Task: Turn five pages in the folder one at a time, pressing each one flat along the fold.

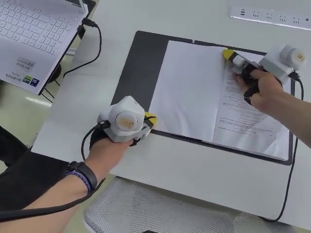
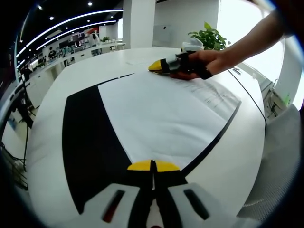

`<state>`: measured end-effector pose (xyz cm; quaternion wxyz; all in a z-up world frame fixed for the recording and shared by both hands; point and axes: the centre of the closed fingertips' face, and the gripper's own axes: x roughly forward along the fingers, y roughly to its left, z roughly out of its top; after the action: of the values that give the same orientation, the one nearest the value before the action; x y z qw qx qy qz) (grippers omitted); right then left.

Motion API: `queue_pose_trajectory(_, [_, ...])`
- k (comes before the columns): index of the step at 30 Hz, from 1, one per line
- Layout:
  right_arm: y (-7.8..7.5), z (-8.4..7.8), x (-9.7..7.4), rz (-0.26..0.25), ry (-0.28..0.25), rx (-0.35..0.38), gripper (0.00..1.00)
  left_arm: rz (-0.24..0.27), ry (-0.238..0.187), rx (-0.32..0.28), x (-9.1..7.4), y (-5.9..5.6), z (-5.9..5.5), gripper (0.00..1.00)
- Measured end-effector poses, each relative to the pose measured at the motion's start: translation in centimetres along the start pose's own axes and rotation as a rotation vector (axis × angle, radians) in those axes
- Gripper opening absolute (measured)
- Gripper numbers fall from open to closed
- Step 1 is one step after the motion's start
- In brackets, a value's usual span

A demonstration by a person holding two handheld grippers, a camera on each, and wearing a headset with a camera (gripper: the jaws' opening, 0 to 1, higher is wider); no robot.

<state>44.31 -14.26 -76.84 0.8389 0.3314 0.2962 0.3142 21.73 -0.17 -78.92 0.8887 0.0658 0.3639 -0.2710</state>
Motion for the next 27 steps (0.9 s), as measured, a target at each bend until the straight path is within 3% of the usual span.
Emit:
queue_pose_trajectory(2, [0.9, -0.8, -0.8, 0.012, 0.023, -0.023, 0.0, 0.0, -0.006, -0.013, 0.0, 0.0, 0.0, 0.0])
queue_pose_trajectory(6, [1.1, -1.8, -1.7, 0.033, 0.045, -0.039, 0.0, -0.001, -0.004, -0.012, 0.0, 0.0, 0.0, 0.0])
queue_pose_trajectory(14, [0.5, -2.3, -2.1, 0.041, 0.059, -0.041, 0.0, 0.001, -0.009, -0.015, 0.0, 0.0, 0.0, 0.0])
queue_pose_trajectory(22, [2.8, -3.8, -3.6, 0.053, 0.081, -0.042, 0.0, -0.001, -0.014, -0.019, 0.0, 0.0, 0.0, 0.0])
queue_pose_trajectory(27, [2.8, -4.6, -4.2, 0.073, 0.103, -0.053, 0.0, -0.005, -0.012, -0.011, 0.0, 0.0, 0.0, 0.0])
